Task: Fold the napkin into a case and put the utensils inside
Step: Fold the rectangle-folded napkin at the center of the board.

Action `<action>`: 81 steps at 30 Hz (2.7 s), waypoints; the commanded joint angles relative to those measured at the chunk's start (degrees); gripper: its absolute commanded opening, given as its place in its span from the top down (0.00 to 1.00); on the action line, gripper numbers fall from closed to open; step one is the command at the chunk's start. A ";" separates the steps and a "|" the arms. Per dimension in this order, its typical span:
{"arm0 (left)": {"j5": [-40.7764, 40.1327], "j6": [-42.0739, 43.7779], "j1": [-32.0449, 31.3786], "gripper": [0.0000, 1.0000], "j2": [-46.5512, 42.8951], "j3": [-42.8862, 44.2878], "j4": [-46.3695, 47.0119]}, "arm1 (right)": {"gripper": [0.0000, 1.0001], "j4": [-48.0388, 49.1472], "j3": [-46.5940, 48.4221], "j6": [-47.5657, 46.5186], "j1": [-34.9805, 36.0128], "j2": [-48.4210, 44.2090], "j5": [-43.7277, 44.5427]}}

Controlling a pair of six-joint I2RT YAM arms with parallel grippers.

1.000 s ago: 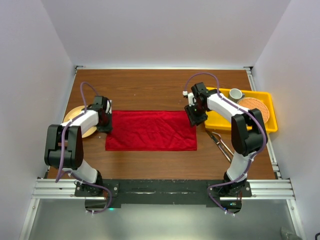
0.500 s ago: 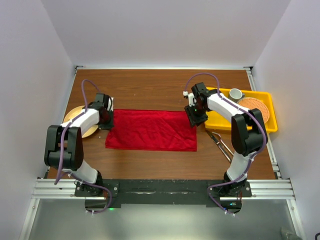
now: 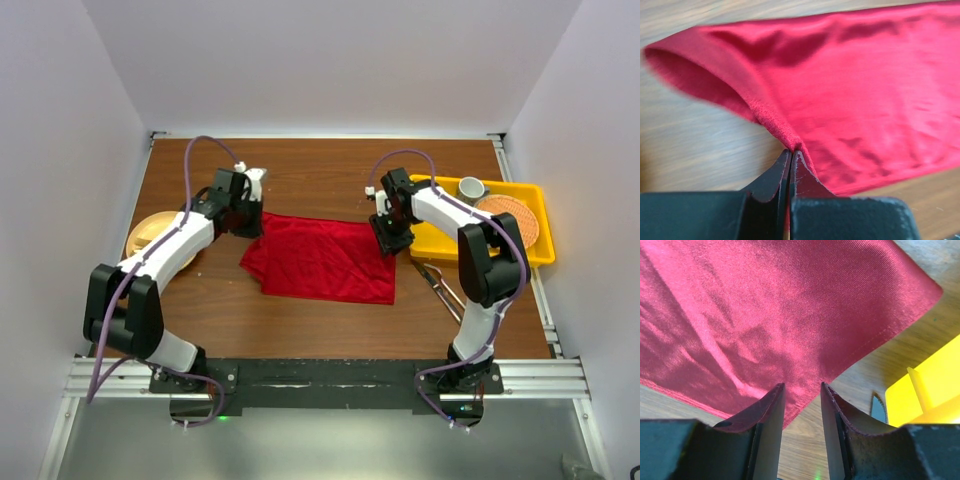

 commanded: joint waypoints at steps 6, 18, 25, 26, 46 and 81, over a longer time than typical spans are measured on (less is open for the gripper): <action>9.54 -7.82 -11.62 1.00 5.84 4.80 9.78 | 0.62 -0.25 1.70 2.20 -0.17 0.97 -1.15; 13.85 -19.43 -20.42 0.61 14.99 7.52 28.07 | 0.61 0.19 1.62 2.47 -0.17 0.53 -2.11; 12.91 -16.45 -10.26 0.39 1.12 -1.16 23.08 | 0.61 -0.17 2.67 2.20 -0.08 -0.26 -3.78; 11.67 -15.31 -9.18 0.39 0.49 -1.70 21.06 | 0.61 -0.08 2.76 2.20 -0.17 -0.69 -4.05; 16.30 -13.89 -4.87 0.61 15.42 -6.37 19.90 | 0.60 -0.26 3.11 1.24 -0.08 -4.47 -8.88; 23.26 42.53 2.71 0.49 12.62 13.77 -2.79 | 0.49 8.88 9.97 3.61 2.20 7.56 -17.41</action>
